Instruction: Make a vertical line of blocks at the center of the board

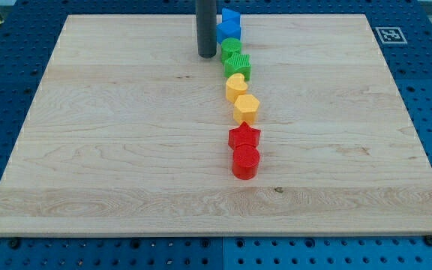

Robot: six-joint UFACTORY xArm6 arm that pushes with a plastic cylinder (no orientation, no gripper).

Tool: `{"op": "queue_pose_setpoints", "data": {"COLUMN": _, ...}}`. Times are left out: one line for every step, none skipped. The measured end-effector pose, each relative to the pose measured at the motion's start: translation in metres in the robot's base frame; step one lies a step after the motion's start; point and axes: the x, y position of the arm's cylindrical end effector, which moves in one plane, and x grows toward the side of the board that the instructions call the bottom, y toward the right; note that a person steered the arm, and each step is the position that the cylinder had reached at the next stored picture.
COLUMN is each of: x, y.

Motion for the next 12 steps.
{"op": "queue_pose_setpoints", "data": {"x": 0.017, "y": 0.000}}
{"op": "queue_pose_setpoints", "data": {"x": 0.022, "y": 0.000}}
{"op": "queue_pose_setpoints", "data": {"x": 0.022, "y": 0.000}}
{"op": "queue_pose_setpoints", "data": {"x": 0.022, "y": 0.000}}
{"op": "queue_pose_setpoints", "data": {"x": 0.027, "y": 0.000}}
{"op": "queue_pose_setpoints", "data": {"x": 0.041, "y": 0.000}}
{"op": "queue_pose_setpoints", "data": {"x": 0.055, "y": 0.000}}
{"op": "queue_pose_setpoints", "data": {"x": 0.066, "y": 0.000}}
{"op": "queue_pose_setpoints", "data": {"x": 0.079, "y": 0.000}}
{"op": "queue_pose_setpoints", "data": {"x": 0.093, "y": 0.000}}
{"op": "queue_pose_setpoints", "data": {"x": 0.108, "y": 0.000}}
{"op": "queue_pose_setpoints", "data": {"x": 0.118, "y": 0.000}}
